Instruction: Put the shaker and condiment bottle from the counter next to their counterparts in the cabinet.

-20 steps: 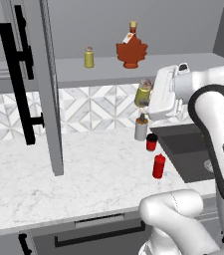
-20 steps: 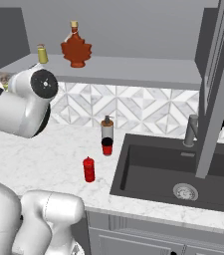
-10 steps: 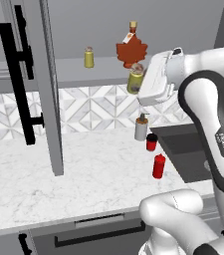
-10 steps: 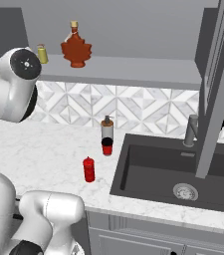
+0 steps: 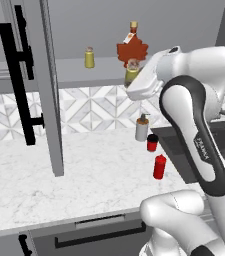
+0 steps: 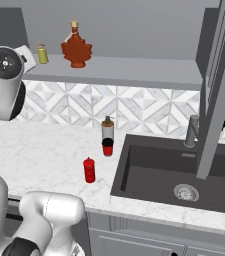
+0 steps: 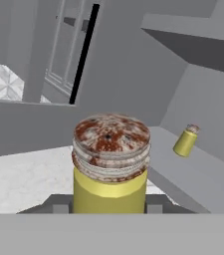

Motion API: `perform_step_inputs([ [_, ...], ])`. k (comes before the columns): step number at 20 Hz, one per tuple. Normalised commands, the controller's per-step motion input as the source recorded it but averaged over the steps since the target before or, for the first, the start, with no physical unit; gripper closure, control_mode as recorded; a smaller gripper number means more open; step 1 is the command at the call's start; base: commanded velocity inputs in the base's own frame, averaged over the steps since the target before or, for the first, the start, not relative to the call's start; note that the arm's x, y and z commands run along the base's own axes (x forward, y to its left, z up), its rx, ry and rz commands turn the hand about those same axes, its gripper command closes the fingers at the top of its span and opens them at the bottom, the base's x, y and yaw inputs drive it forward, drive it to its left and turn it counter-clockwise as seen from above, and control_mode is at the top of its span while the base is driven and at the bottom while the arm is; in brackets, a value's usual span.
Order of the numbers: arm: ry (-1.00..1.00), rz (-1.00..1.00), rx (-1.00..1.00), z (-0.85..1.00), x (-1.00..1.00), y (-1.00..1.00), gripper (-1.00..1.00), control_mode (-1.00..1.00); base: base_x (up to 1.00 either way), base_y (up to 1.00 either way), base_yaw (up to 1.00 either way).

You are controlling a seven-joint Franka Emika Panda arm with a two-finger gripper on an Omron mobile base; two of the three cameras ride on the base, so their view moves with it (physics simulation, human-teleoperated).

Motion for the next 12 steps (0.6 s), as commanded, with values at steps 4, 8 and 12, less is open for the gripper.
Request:
perform_step_inputs([
  [4, 0.05, -0.10, 0.01, 0.00, 0.38, 0.06, 1.00, -1.00, 0.00, 0.00, 0.00],
  [8, -0.01, -0.04, 0.00, 0.00, 0.03, -0.01, 1.00, -1.00, 0.00, 0.00, 0.00],
  [12, 0.00, -0.16, 0.11, 0.00, 0.37, -0.03, 1.00, -1.00, 0.00, 0.00, 0.00],
])
